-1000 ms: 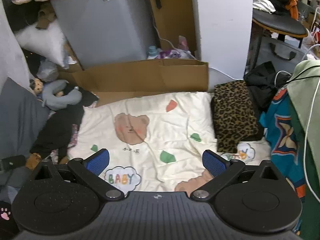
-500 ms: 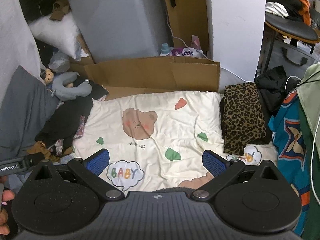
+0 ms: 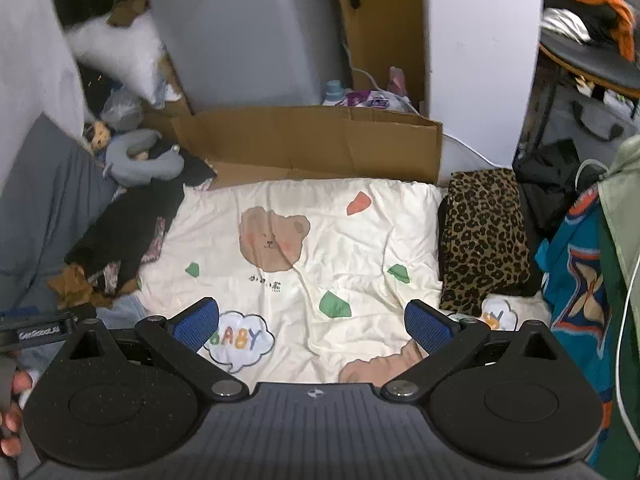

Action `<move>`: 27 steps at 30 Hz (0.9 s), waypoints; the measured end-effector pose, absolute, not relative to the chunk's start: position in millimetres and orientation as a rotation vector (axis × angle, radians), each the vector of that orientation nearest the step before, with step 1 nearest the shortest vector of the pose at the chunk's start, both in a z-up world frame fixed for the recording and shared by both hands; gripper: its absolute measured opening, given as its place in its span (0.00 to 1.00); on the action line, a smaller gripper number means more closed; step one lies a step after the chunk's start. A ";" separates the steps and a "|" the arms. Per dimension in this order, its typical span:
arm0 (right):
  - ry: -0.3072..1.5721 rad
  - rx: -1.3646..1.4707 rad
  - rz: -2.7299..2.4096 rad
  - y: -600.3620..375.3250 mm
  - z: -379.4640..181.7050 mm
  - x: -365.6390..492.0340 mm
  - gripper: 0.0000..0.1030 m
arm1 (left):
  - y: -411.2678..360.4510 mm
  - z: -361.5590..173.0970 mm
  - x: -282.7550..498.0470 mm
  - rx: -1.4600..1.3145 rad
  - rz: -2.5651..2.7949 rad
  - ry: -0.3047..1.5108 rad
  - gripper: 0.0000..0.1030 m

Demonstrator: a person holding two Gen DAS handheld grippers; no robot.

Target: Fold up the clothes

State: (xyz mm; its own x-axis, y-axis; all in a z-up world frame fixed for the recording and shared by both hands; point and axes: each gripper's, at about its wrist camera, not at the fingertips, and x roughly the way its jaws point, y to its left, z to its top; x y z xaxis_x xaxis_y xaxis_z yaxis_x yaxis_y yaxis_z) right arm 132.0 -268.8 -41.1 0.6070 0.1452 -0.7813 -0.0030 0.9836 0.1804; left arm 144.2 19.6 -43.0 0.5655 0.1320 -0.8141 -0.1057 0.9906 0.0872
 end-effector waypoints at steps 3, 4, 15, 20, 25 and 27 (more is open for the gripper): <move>0.944 0.142 0.113 -266.0 -43.7 135.9 0.99 | 21.3 -44.9 144.3 0.021 0.154 0.963 1.00; 0.955 0.142 0.123 -266.0 -44.7 137.7 0.99 | 21.4 -44.9 144.2 0.023 0.159 0.960 1.00; 0.991 0.126 0.142 -260.2 -48.5 146.1 0.99 | 23.5 -47.2 143.3 -0.006 0.132 0.962 1.00; 0.993 0.121 0.141 -259.0 -48.7 146.8 0.99 | 27.6 -48.7 143.8 -0.028 0.134 0.971 1.00; 0.998 0.091 0.144 -254.4 -48.5 147.3 0.99 | 28.5 -48.1 142.4 -0.031 0.134 0.958 1.00; 1.001 0.087 0.154 -253.5 -48.9 147.7 0.99 | 27.8 -47.3 141.5 -0.026 0.142 0.947 1.00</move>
